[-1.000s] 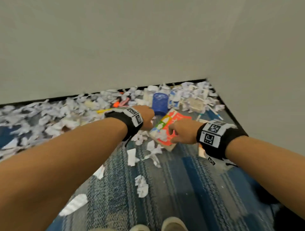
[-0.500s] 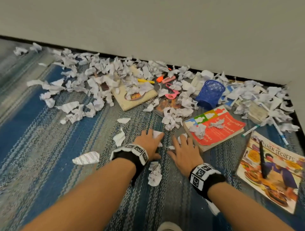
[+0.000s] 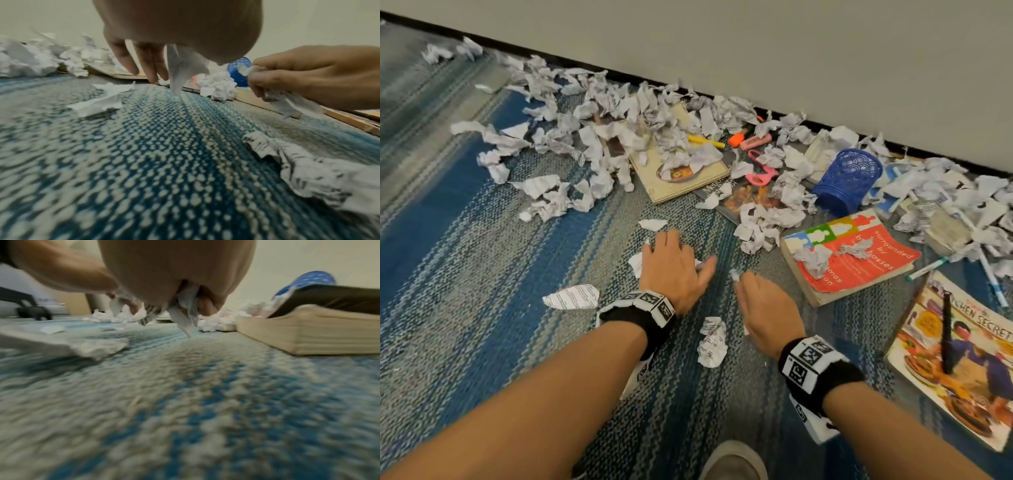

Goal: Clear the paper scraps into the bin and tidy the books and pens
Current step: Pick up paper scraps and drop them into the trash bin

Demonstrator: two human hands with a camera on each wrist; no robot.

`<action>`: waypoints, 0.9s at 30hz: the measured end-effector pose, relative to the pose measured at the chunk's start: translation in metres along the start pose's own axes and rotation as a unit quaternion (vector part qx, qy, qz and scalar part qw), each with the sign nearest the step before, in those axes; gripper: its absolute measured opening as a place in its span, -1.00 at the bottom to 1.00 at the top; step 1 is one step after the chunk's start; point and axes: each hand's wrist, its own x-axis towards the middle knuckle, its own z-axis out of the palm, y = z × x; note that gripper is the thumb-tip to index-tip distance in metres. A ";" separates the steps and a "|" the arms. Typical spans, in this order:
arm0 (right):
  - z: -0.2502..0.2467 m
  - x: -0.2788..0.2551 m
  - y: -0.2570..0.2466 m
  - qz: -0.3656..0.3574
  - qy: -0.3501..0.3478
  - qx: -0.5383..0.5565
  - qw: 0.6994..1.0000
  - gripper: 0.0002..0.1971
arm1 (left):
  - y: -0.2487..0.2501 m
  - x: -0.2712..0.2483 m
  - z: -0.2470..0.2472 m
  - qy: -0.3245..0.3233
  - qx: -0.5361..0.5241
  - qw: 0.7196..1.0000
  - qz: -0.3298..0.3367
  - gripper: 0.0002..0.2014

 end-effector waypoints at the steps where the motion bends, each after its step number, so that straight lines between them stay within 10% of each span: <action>1: 0.004 -0.002 -0.012 -0.013 -0.007 -0.003 1.000 -0.69 | -0.006 0.000 0.002 0.018 0.005 1.000 -0.024 -0.52; 4: 0.019 -0.007 -0.039 -0.060 -0.080 -0.064 0.993 -0.42 | -0.026 0.004 0.012 0.003 -0.028 0.996 -0.085 -0.70; 7: 0.028 -0.009 -0.051 -0.105 -0.147 -0.153 0.972 -0.30 | -0.036 -0.002 0.027 -0.100 -0.034 0.992 -0.071 -0.46; 17: 0.004 0.055 -0.043 -0.185 -0.257 -0.050 0.947 -0.81 | -0.078 -0.001 0.021 -0.082 -0.173 0.970 -0.151 -0.76; 23: -0.047 0.145 -0.081 -0.173 -0.226 -0.070 0.956 -0.84 | -0.130 -0.008 0.001 0.017 -0.223 0.943 -0.247 -0.74; 27: -0.026 0.193 -0.112 -0.109 -0.118 -0.072 0.985 -0.72 | -0.148 -0.010 -0.004 -0.057 -0.262 0.919 -0.290 -0.73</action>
